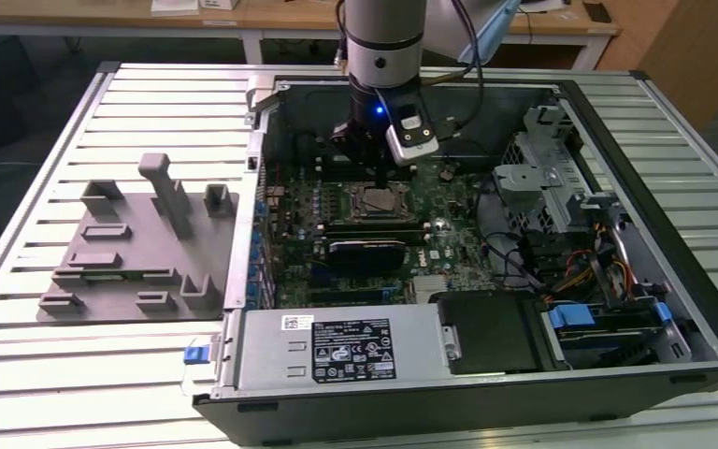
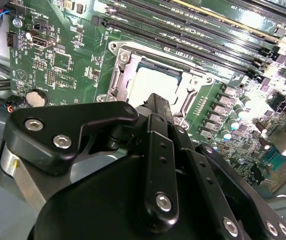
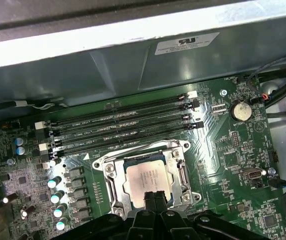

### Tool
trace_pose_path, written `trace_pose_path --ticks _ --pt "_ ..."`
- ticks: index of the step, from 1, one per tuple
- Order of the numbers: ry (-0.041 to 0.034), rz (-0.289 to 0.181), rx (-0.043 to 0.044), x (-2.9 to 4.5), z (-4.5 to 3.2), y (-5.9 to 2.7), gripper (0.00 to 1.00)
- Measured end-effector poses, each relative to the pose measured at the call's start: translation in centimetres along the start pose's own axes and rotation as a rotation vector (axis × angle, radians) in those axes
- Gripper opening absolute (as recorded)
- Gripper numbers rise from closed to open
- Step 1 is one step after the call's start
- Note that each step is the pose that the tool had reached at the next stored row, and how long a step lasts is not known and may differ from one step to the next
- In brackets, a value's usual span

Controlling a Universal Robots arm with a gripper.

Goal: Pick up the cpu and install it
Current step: 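Install the second cpu locking lever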

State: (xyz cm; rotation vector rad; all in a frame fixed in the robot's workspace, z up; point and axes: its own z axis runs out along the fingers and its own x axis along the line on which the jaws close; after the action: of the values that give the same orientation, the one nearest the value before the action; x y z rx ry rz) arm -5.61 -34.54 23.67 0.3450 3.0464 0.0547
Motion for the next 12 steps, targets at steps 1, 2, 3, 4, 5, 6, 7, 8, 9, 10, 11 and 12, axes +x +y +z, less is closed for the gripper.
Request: trace_pose_path --ticks 1,2,3,4,5,6,7,8,9,10,11,12 --pt "0.0 0.0 0.0 0.0 0.0 0.0 0.11" --pt "0.0001 0.0 0.0001 0.0 -0.01 0.0 0.11" --pt "0.0001 0.0 0.0002 0.0 -0.01 -0.02 0.11" --pt "0.0001 0.0 0.0003 -0.01 -0.02 -0.05 0.11" --pt "0.0001 0.0 0.0002 -0.02 -0.01 -0.09 0.11" --pt "0.0 0.0 0.0 -0.04 -0.01 -0.14 0.11" --pt "0.0001 0.0 0.0001 -0.05 -0.01 -0.19 0.11" --pt "0.0 0.0 0.0001 -0.06 -0.01 -0.25 0.11" --pt "0.0 0.0 0.0 -0.07 -0.01 -0.3 0.11" --pt "0.0001 0.0 0.0 -0.08 -0.01 -0.36 0.11" --pt "0.0 0.0 0.0001 -0.1 -0.02 -0.42 0.11" --pt "0.0 0.0 0.0 -0.11 -0.02 -0.47 0.11"
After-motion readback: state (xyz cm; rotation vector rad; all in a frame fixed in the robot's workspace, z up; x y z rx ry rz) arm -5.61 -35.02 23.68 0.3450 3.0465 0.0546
